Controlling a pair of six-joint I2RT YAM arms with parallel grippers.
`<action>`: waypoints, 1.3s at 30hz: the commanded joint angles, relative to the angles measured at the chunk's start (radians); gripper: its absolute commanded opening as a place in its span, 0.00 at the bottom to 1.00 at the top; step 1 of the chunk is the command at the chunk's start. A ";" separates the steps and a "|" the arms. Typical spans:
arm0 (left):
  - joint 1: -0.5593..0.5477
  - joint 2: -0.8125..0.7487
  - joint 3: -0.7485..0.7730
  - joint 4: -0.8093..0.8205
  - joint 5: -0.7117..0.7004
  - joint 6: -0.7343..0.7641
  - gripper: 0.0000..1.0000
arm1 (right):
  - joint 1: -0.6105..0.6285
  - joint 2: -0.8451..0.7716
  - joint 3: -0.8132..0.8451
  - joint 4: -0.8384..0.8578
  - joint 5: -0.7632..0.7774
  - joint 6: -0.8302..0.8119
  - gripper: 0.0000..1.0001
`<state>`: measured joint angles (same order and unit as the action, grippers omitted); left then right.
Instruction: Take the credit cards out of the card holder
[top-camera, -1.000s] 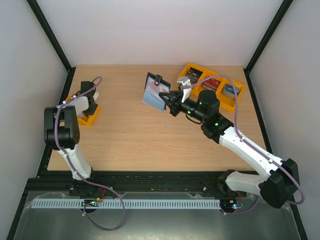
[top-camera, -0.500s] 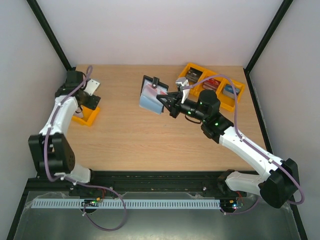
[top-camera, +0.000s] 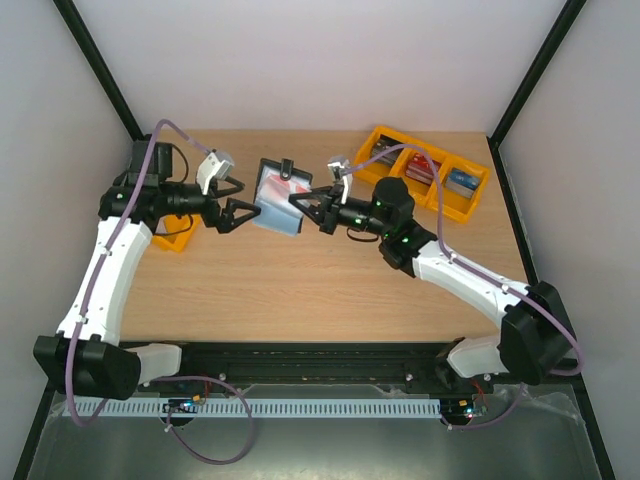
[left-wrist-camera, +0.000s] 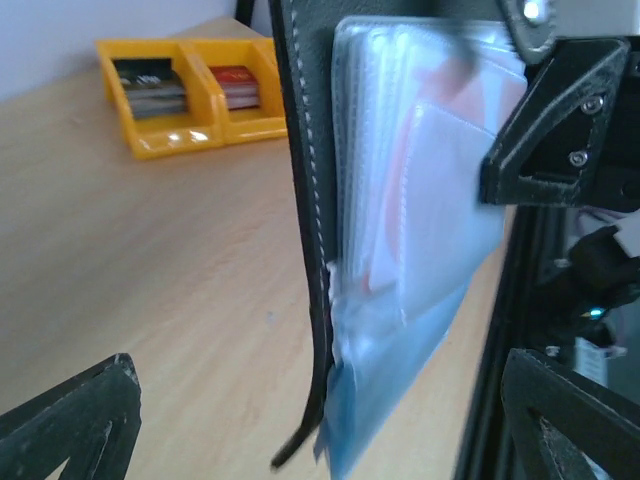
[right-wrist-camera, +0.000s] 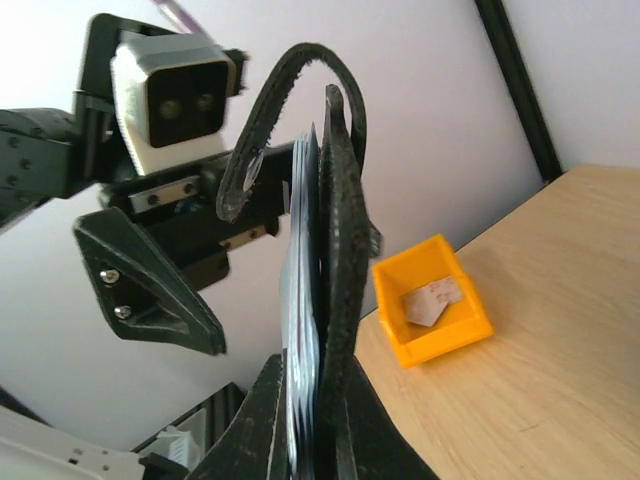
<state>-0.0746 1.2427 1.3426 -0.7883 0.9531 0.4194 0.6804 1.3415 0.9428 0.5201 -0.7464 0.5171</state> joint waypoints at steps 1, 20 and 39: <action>-0.012 0.015 -0.071 0.086 0.139 -0.160 0.99 | 0.037 0.019 0.064 0.120 -0.043 0.040 0.02; -0.045 0.007 -0.073 -0.036 0.244 -0.005 0.02 | 0.068 0.005 0.072 0.007 -0.047 -0.108 0.46; -0.123 0.024 0.002 -0.317 0.095 0.332 0.02 | 0.052 0.029 0.341 -0.686 -0.084 -0.611 0.93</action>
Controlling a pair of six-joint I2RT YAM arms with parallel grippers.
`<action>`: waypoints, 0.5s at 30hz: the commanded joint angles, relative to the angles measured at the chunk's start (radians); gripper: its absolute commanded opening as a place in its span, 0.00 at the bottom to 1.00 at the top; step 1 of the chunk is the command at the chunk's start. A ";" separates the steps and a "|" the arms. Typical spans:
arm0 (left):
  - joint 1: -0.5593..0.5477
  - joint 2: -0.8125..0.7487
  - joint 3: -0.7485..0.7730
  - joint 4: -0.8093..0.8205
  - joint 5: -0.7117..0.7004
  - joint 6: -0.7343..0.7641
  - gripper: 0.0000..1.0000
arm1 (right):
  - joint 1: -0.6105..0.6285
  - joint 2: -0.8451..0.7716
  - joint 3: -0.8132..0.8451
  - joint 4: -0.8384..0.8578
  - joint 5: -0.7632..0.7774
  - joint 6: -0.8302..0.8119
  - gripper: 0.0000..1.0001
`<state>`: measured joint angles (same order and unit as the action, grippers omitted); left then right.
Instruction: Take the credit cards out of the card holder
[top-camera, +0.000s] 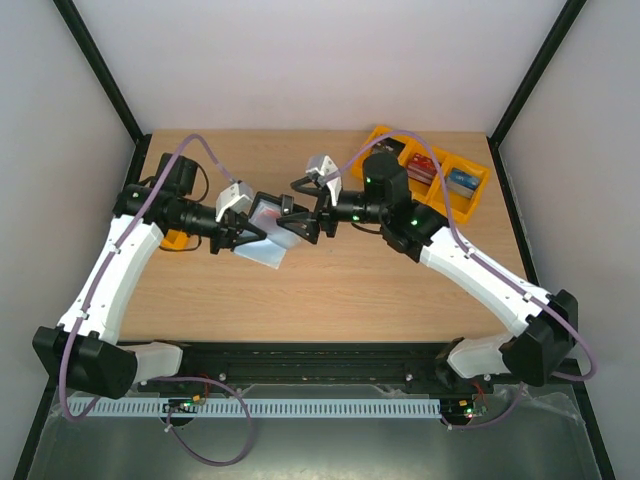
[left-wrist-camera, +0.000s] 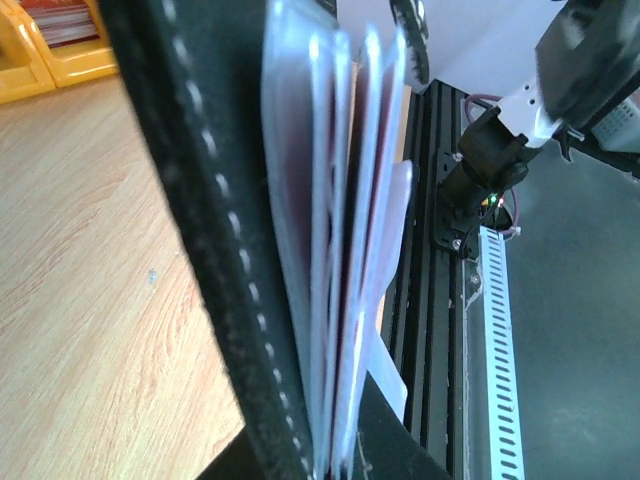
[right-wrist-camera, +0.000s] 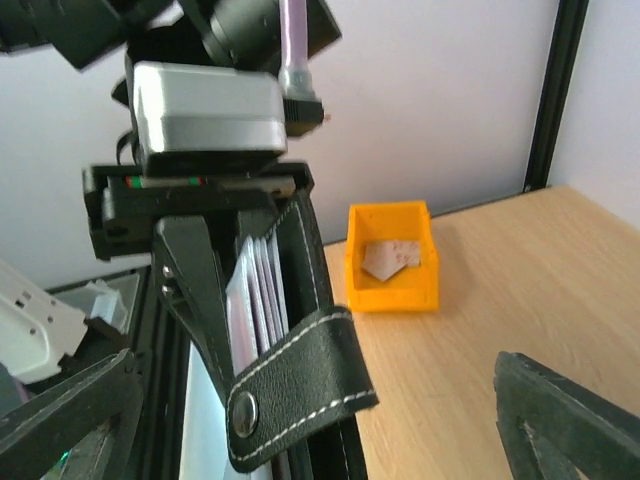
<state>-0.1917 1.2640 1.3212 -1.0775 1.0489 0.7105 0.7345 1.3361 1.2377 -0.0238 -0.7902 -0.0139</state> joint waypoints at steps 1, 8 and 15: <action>-0.007 0.004 0.024 -0.021 -0.004 0.030 0.02 | -0.002 0.042 0.052 -0.152 -0.057 -0.083 0.93; -0.021 0.004 0.024 -0.035 -0.012 0.051 0.02 | -0.001 0.067 0.075 -0.150 0.013 -0.049 0.54; -0.025 0.002 0.022 -0.066 -0.021 0.092 0.02 | -0.001 0.052 0.073 -0.175 -0.018 -0.083 0.48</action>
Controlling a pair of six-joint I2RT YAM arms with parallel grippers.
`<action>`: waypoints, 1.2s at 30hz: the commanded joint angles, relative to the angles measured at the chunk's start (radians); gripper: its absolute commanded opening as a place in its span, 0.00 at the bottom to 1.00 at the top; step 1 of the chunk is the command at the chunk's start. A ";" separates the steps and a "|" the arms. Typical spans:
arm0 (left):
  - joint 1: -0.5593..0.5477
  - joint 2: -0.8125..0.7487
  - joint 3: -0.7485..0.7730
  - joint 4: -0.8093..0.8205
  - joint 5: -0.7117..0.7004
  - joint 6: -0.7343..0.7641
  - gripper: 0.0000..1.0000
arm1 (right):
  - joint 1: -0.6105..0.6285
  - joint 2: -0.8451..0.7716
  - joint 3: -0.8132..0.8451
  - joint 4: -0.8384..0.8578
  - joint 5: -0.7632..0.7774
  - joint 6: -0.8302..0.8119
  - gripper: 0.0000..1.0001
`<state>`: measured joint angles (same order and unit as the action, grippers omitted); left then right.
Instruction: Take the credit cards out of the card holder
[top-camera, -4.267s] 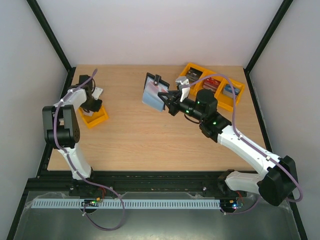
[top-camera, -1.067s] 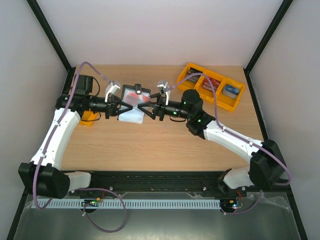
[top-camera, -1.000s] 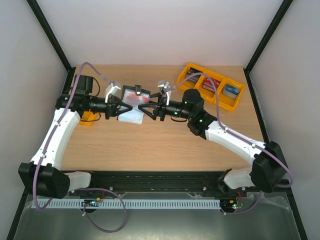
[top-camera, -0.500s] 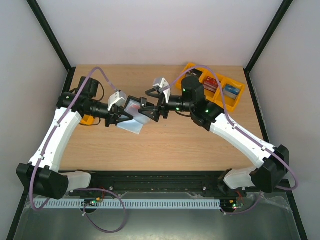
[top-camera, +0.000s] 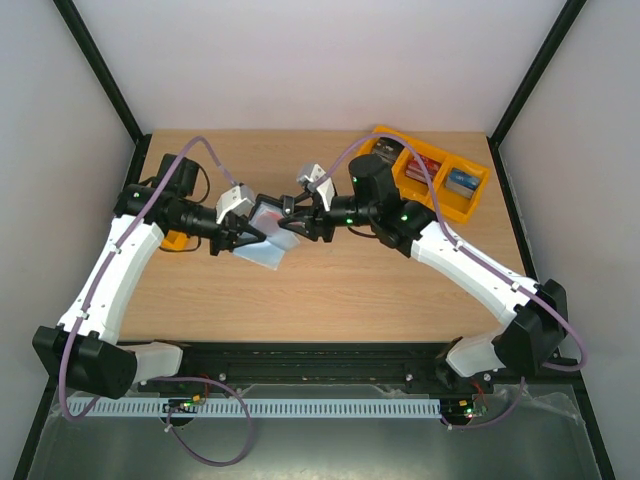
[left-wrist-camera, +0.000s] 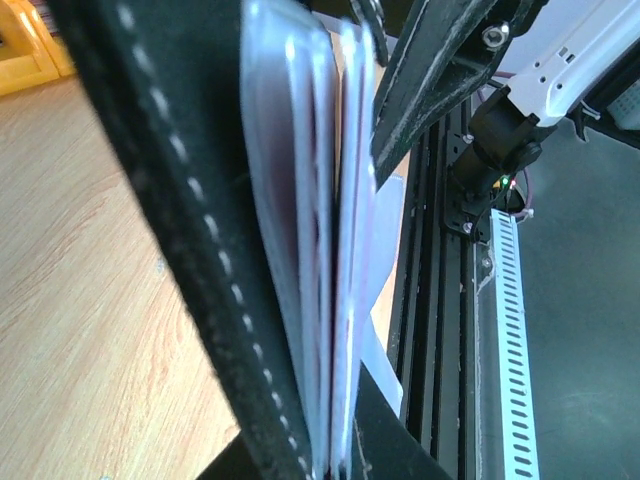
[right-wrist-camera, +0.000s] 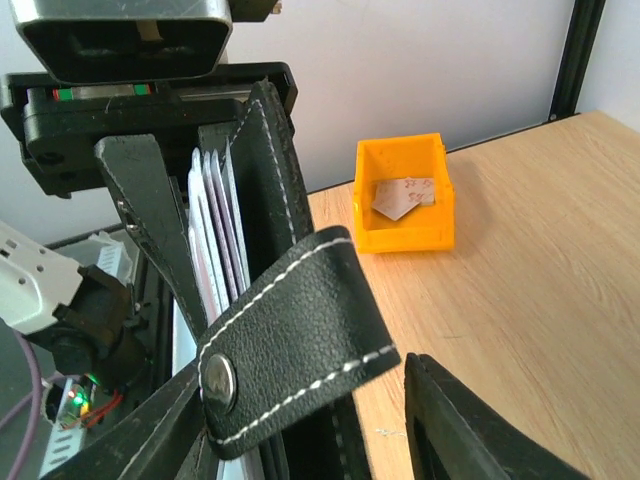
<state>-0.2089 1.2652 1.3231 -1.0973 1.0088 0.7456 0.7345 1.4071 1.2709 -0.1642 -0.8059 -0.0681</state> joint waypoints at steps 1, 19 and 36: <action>-0.007 -0.001 0.019 -0.050 0.018 0.060 0.02 | -0.002 -0.023 0.045 -0.051 0.005 -0.049 0.49; -0.012 -0.002 0.023 -0.075 0.017 0.090 0.02 | 0.000 -0.024 0.058 -0.139 0.063 -0.105 0.44; -0.017 -0.001 0.032 -0.080 0.020 0.099 0.02 | 0.026 0.021 0.049 -0.113 -0.082 -0.057 0.06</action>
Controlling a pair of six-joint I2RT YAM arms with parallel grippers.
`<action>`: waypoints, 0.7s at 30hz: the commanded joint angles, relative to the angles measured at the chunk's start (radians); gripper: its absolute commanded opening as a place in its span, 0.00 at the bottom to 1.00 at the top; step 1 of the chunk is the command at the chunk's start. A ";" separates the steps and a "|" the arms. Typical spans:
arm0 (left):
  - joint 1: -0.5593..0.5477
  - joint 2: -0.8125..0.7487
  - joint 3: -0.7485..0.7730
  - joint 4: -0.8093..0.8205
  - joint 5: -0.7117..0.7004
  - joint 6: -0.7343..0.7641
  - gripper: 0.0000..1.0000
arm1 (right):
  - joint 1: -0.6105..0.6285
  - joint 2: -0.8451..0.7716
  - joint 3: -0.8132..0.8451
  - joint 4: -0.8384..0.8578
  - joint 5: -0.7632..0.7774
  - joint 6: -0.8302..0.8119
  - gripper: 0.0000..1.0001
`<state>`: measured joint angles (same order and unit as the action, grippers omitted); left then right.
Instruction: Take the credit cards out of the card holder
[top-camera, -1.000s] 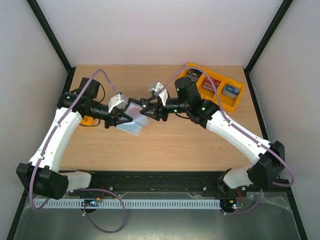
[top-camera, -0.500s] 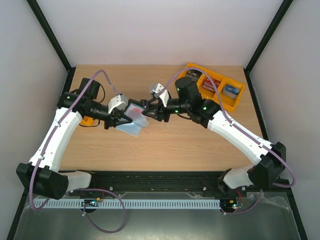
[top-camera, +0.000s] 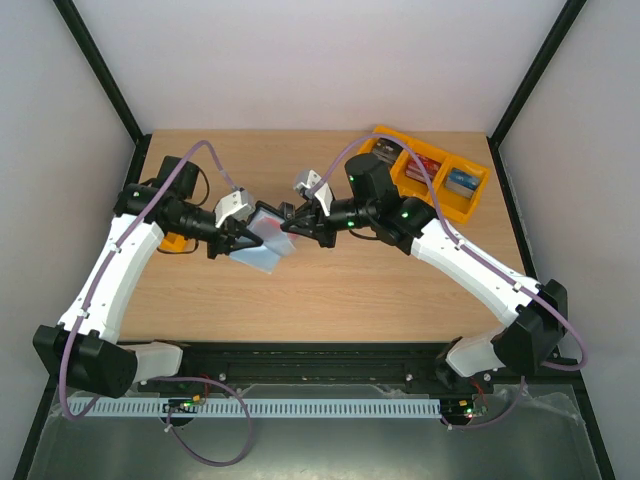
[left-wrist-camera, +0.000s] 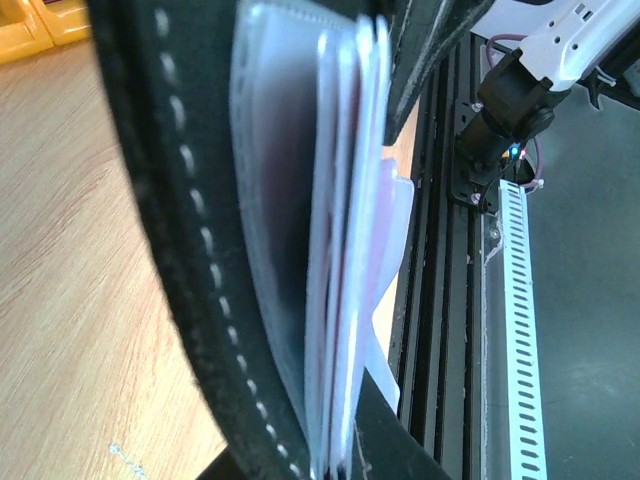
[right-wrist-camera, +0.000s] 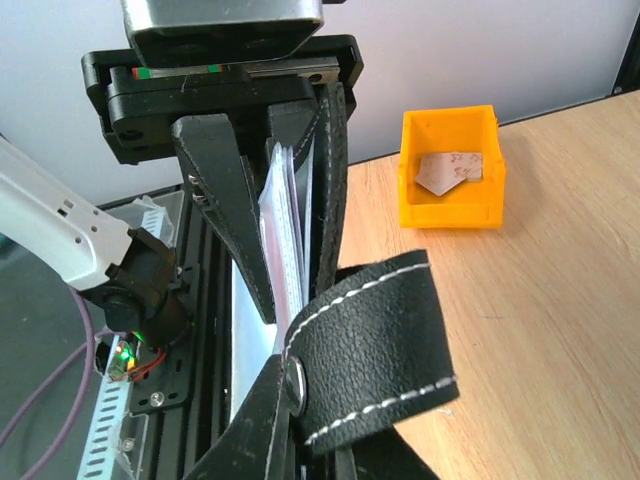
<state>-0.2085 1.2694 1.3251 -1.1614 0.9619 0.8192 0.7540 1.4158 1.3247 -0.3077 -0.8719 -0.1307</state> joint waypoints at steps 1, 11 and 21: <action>-0.017 -0.005 0.030 -0.019 0.070 0.029 0.02 | 0.006 0.014 -0.008 0.030 -0.021 0.010 0.17; -0.016 -0.010 0.031 -0.032 0.075 0.043 0.02 | 0.011 0.022 -0.021 0.072 -0.020 0.039 0.09; 0.026 -0.020 -0.029 0.229 -0.057 -0.252 0.68 | 0.011 -0.020 -0.054 0.143 0.050 0.092 0.02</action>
<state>-0.2062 1.2682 1.3224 -1.0836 0.9474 0.7303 0.7597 1.4330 1.2957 -0.2550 -0.8814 -0.0849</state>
